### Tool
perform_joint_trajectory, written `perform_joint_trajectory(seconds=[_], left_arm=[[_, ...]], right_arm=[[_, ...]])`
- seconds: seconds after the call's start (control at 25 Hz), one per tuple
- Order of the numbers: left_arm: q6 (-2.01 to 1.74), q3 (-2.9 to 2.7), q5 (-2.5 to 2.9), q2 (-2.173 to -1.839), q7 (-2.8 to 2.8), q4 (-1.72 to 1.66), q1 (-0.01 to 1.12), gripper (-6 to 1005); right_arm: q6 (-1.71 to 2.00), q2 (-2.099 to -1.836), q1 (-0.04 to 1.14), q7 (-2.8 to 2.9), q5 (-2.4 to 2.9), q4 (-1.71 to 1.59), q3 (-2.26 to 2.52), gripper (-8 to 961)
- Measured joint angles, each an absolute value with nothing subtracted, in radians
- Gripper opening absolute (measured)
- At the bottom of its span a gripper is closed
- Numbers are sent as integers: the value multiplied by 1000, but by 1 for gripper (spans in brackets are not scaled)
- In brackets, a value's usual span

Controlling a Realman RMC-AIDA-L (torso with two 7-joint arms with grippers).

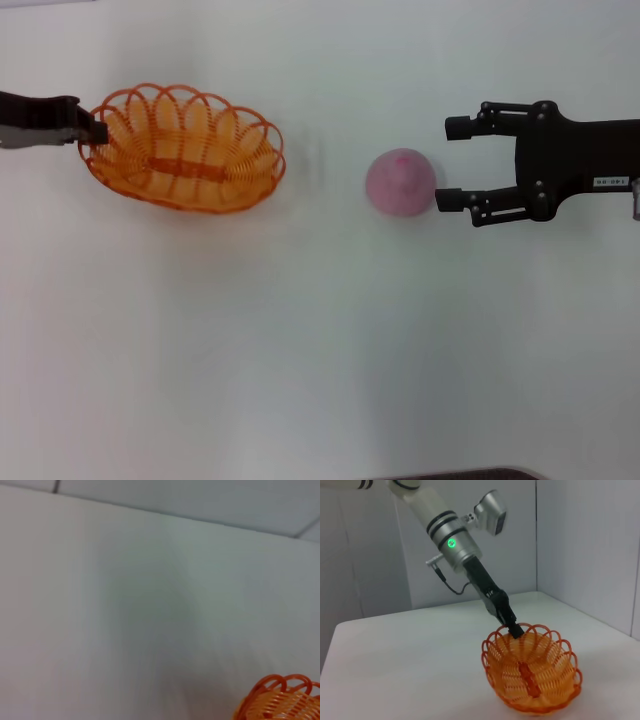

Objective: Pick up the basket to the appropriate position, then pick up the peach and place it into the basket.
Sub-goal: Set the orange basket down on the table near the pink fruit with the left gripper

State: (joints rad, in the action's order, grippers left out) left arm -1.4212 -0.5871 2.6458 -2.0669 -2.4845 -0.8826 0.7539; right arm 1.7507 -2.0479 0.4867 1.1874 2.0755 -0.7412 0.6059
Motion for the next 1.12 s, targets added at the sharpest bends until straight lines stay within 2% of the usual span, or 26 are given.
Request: perform_joint_trajectory(seconds=[0.36,0.52,1.12], left_arm=[[-1341,-587,2644,-2125,-2626,-905,705,55],[-1327,-587,2644,-2140,-2639,-909,697,88],[-1309,-589,2614,-2152,-2652,-938,651,211]], right_arm=[[1779,-2036,500,1163,2068,-753,596,881],[1769,-2033,502,1146,2068,-753,595,881],[1752,-2034,503,1138,2066,-752,583,881]])
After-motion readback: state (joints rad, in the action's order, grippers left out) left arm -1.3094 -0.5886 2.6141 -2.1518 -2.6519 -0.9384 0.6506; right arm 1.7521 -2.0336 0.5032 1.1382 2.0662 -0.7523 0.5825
